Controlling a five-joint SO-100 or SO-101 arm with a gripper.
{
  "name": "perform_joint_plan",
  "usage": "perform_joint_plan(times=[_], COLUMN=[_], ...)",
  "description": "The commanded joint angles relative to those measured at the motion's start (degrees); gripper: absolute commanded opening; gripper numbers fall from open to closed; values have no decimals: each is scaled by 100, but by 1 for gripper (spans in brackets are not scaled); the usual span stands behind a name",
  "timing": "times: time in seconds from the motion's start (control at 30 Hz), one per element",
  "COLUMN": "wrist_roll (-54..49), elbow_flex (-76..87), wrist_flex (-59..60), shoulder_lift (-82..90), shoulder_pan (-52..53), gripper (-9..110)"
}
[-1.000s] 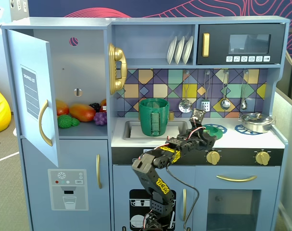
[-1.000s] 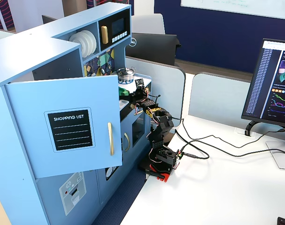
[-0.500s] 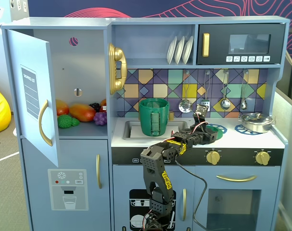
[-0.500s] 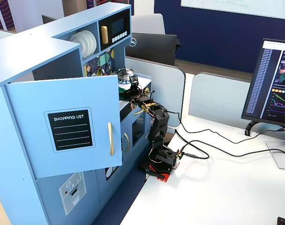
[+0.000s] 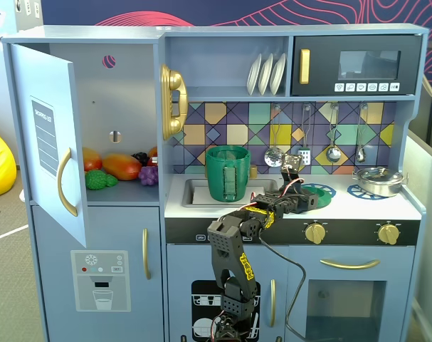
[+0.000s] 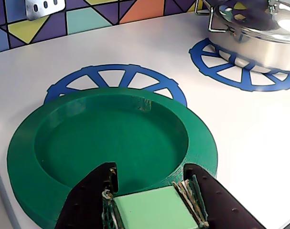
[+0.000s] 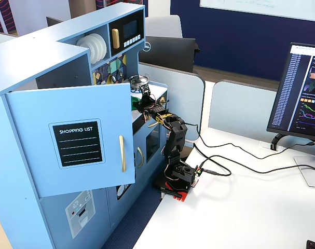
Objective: Pick up the lid from the counter and put it on the green recipient
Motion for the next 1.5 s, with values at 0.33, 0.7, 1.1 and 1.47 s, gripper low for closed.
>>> perform_joint_plan(times=[0.33,0.7,1.1,1.47], wrist_roll=[466,659,431,387], elbow_flex=[-2215,-3287,-3700,-3735], wrist_flex=[853,1872,2549,2786], shoulder_lift=[686,1011,1081,932], shoulder_pan=[-167,-993,-2373,-2909], gripper=[0,0,0,0])
